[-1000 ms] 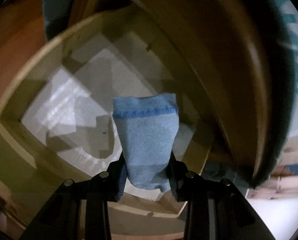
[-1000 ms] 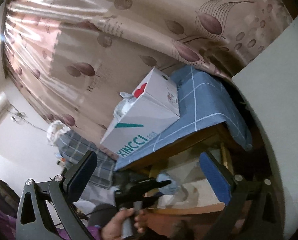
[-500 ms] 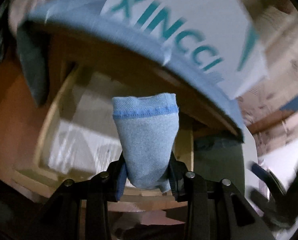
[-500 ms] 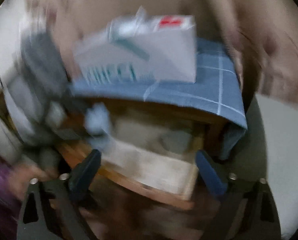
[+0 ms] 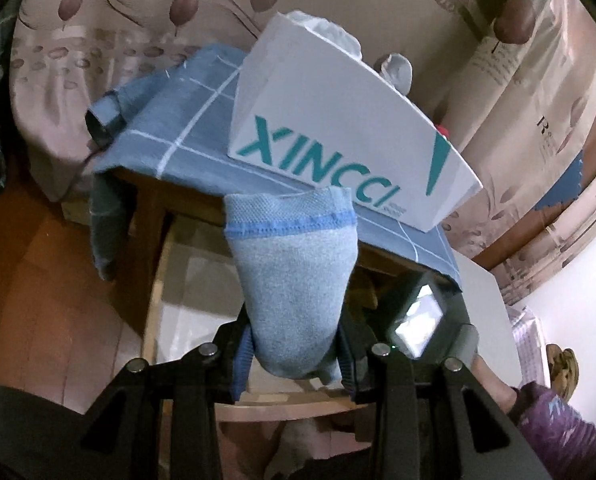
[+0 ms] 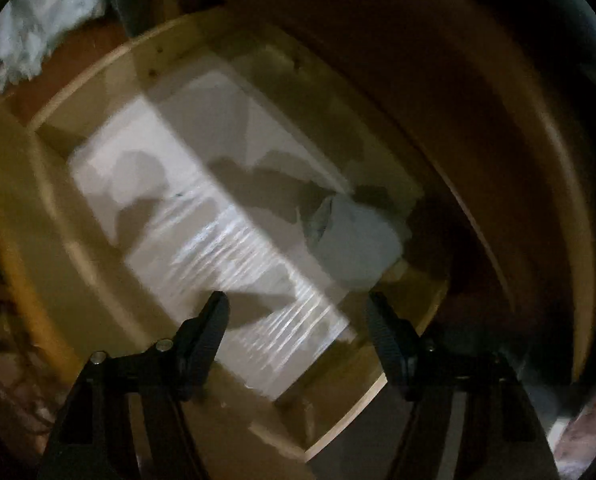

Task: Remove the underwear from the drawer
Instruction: 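Reach the right gripper into the drawer toward the grey sock while the left holds the blue sock, then grasp the grey sock with the right gripper and lift it while the left holds the blue sock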

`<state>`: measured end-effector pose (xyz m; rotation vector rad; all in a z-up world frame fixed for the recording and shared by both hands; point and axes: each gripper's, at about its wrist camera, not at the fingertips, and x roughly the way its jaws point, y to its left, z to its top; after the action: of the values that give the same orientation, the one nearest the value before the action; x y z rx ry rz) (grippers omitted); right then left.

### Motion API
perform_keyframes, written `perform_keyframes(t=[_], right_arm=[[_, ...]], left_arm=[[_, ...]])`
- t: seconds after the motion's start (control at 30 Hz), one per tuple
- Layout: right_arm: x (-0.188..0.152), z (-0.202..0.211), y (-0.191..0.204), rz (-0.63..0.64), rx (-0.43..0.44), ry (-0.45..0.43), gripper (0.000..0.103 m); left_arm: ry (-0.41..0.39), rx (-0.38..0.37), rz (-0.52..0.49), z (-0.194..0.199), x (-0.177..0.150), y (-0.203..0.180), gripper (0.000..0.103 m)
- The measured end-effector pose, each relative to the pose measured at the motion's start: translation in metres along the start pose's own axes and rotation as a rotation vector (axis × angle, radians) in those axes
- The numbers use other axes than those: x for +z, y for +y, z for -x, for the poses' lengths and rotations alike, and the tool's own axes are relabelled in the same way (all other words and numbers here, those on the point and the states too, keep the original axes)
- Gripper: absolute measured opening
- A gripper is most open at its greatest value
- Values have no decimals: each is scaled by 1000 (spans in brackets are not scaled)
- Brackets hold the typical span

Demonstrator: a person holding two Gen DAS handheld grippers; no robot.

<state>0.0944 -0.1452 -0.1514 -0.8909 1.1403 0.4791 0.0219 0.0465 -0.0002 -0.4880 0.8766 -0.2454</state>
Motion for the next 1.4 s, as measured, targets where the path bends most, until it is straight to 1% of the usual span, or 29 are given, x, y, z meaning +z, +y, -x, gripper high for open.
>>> perform_keyframes(t=[0.1, 0.17, 0.3, 0.33, 0.37, 0.4, 0.43, 0.47, 0.5, 0.53, 0.57, 0.6, 0.63, 0.73, 0.77, 0.8, 0.83, 0.87, 0.9, 0.97, 1.07, 1.2, 1.23, 1.27, 1.3, 1.33, 1.37, 1.4], right_arm=[[3, -19, 6, 88, -72, 25, 67], [3, -29, 10, 128, -99, 34, 67], [5, -42, 2, 157, -133, 14, 69], [6, -44, -2, 152, -126, 12, 72], [6, -47, -6, 147, -112, 8, 81], [6, -47, -6, 156, -102, -8, 80], [6, -50, -4, 176, -89, -14, 82], [4, -55, -4, 194, -97, -10, 85], [0, -63, 0, 205, -96, 3, 91], [0, -69, -3, 203, -82, 20, 94], [-1, -73, -8, 190, -67, 29, 97], [-1, -76, -17, 155, -39, 27, 103], [-1, -78, -23, 140, -6, 34, 102], [-7, -78, -27, 151, 19, 12, 101], [-10, -77, -30, 148, 52, 7, 97], [-12, -75, -32, 142, 88, 6, 86], [-12, -74, -33, 132, 112, 7, 81], [-14, -71, -34, 120, 126, 3, 63], [-15, -68, -32, 125, 96, 1, 31], [-17, -68, -30, 133, 74, 17, 29], [-15, -64, -40, 86, 112, 29, 27], [-24, -45, -39, 74, 214, 28, 26], [-26, -39, -38, 88, 220, 21, 25], [-28, -33, -36, 118, 195, 11, 25], [-27, -26, -40, 104, 204, 7, 25], [-25, -20, -49, 70, 238, 1, 25], [-26, -12, -49, 89, 225, -17, 25], [-25, -7, -50, 93, 236, -21, 25]], left_arm=[[-9, 6, -10, -1, 1, 3, 36], [-11, -2, -16, 0, 0, 4, 36], [-7, -14, -27, -5, -3, 4, 36], [-2, -18, -30, -6, -3, 3, 36], [1, -21, -33, -7, -4, 2, 36], [5, -24, -40, -8, -5, 1, 36], [8, -26, -47, -9, -5, 0, 36], [10, -27, -51, -10, -6, -1, 36], [12, -29, -51, -11, -6, -2, 36], [15, -33, -49, -12, -6, -2, 36], [17, -35, -47, -12, -6, -2, 36], [19, -36, -46, -13, -6, -1, 37], [21, -37, -43, -14, -6, -1, 37], [28, -38, -37, -18, -7, 1, 37], [30, -36, -37, -19, -7, 1, 37], [31, -38, -36, -19, -7, 1, 37], [30, -41, -34, -19, -7, 1, 37], [31, -41, -37, -19, -7, 1, 37], [31, -38, -41, -20, -8, 0, 37], [34, -42, -43, -20, -9, 0, 37], [32, -43, -40, -18, -9, 1, 37], [34, -34, -37, -18, -9, 3, 38], [39, -30, -38, -19, -9, 3, 38], [45, -26, -38, -21, -10, 3, 38], [51, -24, -38, -22, -11, 3, 38], [54, -26, -40, -22, -11, 3, 38], [53, -27, -43, -21, -12, 3, 38], [51, -28, -48, -21, -12, 3, 38]])
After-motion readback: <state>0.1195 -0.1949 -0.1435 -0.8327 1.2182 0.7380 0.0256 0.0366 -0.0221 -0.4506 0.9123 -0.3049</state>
